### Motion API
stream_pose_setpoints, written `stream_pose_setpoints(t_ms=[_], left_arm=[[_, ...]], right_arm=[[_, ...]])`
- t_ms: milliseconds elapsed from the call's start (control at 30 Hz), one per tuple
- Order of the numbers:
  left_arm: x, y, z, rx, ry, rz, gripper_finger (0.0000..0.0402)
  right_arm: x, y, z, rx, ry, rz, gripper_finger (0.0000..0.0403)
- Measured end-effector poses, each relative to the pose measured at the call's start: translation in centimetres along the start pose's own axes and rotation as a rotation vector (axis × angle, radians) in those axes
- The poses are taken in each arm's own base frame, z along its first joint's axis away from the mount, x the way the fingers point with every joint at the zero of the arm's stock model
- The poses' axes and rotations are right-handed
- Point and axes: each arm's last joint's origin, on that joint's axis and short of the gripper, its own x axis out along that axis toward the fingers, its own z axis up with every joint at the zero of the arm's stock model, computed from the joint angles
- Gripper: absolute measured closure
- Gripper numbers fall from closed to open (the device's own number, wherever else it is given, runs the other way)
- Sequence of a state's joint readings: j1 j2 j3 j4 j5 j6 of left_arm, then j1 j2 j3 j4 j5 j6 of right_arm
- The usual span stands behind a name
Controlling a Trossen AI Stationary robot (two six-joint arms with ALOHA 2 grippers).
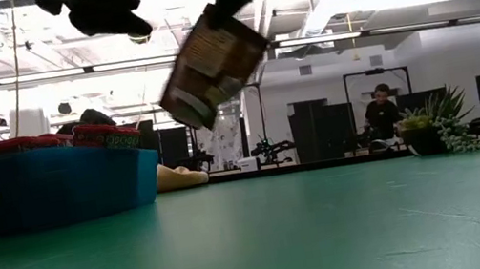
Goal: Sort spices by type
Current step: Put the orange seasoning pack into the orange bin
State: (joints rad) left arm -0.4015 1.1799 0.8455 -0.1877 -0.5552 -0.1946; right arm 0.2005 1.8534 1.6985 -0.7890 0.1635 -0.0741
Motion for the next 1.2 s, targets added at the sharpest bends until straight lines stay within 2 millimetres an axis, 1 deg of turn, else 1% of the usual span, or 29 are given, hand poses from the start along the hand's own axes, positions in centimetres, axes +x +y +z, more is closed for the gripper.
stream_pose_setpoints(t_ms=[133, 300, 500, 633, 733, 833, 933, 967, 1000, 1100, 1200], left_arm=[[0.0, -0.1, 0.3, -0.023, -0.031, -0.009, 0.0086], [0.2, 0.3, 0.5, -0.041, -0.039, 0.007, 0.0089], [0.7, 1.3, 0.6, -0.06, -0.035, 0.056, 0.0126], [0.9, 1.8, 0.6, -0.057, -0.029, 0.075, 0.0168], [1.0, 1.8, 0.6, -0.035, -0.025, 0.078, 0.0213], [1.0, 1.8, 0.6, -0.014, -0.021, 0.074, 0.0277], [1.0, 1.8, 0.5, 0.014, -0.009, 0.072, 0.0358], [1.0, 1.8, 0.4, 0.02, -0.003, 0.073, 0.038], [1.0, 1.8, 0.4, 0.022, -0.001, 0.073, 0.0389], [0.9, 1.7, 0.4, 0.015, 0.0, 0.033, 0.0399], [0.1, 1.2, 0.5, 0.002, -0.007, -0.043, 0.04]], right_arm=[[0.1, -0.9, 1.0, -0.022, -0.104, -0.023, 0.0385], [-0.1, -1.0, 1.9, -0.063, -0.198, -0.036, 0.0384], [-0.3, -1.1, 2.7, -0.08, -0.282, -0.051, 0.0384], [-0.4, -1.0, 2.9, -0.094, -0.303, -0.056, 0.0384], [-0.4, -1.0, 2.9, -0.097, -0.304, -0.056, 0.0381], [-0.4, -1.0, 3.0, -0.101, -0.309, -0.058, 0.037], [-0.4, -1.1, 3.0, -0.096, -0.317, -0.059, 0.035], [-0.4, -1.0, 3.0, -0.097, -0.316, -0.059, 0.0342], [-0.4, -1.0, 3.0, -0.098, -0.313, -0.057, 0.0335], [-0.3, -1.0, 2.8, -0.1, -0.296, -0.054, 0.0312], [-0.6, -1.0, 2.4, -0.092, -0.253, -0.057, 0.0289]])
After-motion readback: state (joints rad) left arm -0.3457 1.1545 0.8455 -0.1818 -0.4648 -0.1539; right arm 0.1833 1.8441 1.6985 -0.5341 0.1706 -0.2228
